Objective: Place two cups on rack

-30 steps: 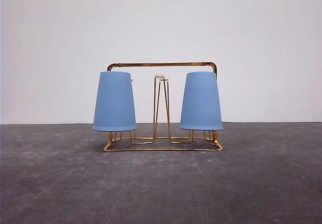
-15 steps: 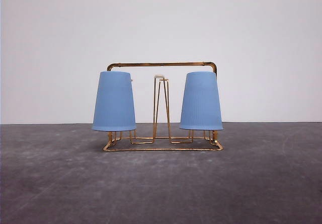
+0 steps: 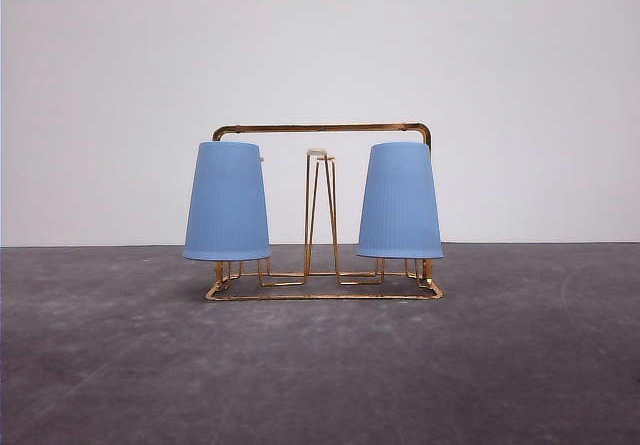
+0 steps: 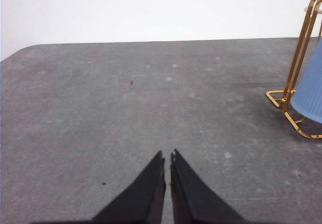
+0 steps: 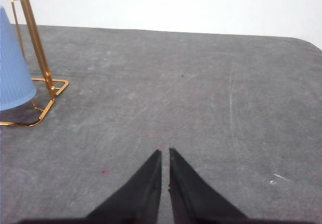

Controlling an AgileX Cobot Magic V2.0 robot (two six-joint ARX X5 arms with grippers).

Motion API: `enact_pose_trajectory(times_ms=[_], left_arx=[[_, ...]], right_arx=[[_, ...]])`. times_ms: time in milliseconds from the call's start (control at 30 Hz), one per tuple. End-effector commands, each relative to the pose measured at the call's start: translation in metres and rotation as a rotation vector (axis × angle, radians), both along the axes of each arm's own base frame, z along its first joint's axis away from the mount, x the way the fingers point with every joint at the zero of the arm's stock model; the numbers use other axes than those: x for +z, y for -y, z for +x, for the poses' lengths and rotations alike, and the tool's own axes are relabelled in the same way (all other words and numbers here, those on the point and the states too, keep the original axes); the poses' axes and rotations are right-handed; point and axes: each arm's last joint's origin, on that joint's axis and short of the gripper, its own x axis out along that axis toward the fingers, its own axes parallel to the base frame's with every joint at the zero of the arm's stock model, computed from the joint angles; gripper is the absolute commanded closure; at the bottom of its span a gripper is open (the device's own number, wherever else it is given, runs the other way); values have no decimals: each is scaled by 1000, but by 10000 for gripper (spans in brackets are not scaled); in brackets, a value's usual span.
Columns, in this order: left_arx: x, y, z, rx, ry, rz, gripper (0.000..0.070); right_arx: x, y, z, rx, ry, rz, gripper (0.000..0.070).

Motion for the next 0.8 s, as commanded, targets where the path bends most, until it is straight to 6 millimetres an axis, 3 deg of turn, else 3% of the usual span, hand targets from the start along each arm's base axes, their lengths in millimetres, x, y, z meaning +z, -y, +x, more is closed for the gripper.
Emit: enact_pose_trajectory(times_ms=[0,767], left_arx=[[-3,0,1,4,-1,-2,700],[-3,0,1,4,-1,-2,700]], right_arx=[[0,0,0,-3,8,2,674],[0,0,0,-3,8,2,674]])
